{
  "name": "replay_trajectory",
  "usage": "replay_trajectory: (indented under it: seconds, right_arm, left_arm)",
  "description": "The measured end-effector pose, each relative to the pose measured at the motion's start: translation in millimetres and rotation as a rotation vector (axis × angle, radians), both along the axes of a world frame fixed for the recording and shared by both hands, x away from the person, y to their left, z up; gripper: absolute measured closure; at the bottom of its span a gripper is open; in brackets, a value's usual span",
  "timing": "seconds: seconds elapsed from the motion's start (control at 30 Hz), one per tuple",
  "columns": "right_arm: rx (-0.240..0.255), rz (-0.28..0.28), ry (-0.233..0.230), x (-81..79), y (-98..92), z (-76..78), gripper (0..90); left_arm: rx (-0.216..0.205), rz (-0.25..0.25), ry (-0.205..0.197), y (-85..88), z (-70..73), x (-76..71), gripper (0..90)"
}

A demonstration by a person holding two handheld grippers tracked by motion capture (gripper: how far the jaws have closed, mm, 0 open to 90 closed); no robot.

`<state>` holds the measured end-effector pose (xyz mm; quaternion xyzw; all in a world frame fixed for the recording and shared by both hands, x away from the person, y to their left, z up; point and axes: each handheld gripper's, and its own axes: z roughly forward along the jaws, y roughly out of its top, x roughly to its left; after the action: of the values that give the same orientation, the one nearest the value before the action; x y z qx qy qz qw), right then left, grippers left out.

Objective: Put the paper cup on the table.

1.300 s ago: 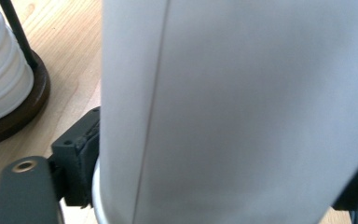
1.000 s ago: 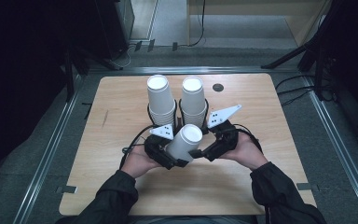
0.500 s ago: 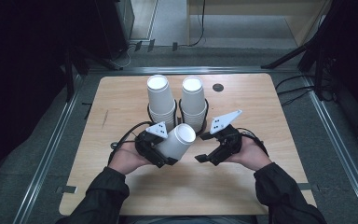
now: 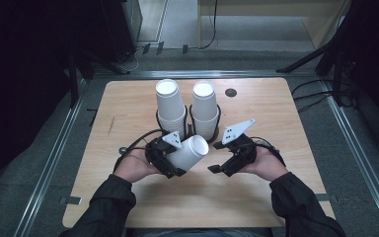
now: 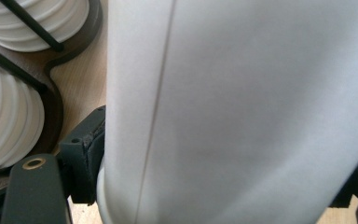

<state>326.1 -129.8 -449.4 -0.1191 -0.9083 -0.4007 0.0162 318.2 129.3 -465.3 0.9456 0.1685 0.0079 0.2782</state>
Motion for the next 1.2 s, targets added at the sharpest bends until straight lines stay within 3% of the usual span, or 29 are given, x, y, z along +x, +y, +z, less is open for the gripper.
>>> replay_trajectory:
  seconds: [0.13,0.6,0.87,0.97,1.13,1.2]
  right_arm:
    - [0.0,0.007,-0.002,-0.9,-0.1,-0.2,16.6]
    - [-0.005,0.046,-0.004,-3.6,2.4,-3.7,16.6]
    - [-0.051,0.13,-0.009,-8.4,22.2,-6.2,16.6]
    - [-0.081,0.168,-0.012,-8.8,26.3,-9.6,24.2]
    - [-0.113,0.171,0.006,-9.2,27.4,-11.6,24.4]
    - [-0.108,0.174,-0.009,-8.6,27.3,-10.2,24.4]
  left_arm:
    - [0.041,-0.022,0.004,-6.0,-4.7,1.1,16.6]
    - [0.11,-0.124,0.066,-31.2,-18.9,-0.6,16.5]
    - [0.12,-0.173,0.08,-41.8,-23.4,-4.7,16.2]
    - [0.132,-0.183,0.092,-43.3,-25.5,-5.4,14.7]
    - [0.125,-0.188,0.095,-41.7,-26.5,-5.2,11.1]
    - [0.11,-0.184,0.093,-40.2,-24.8,-4.3,10.4]
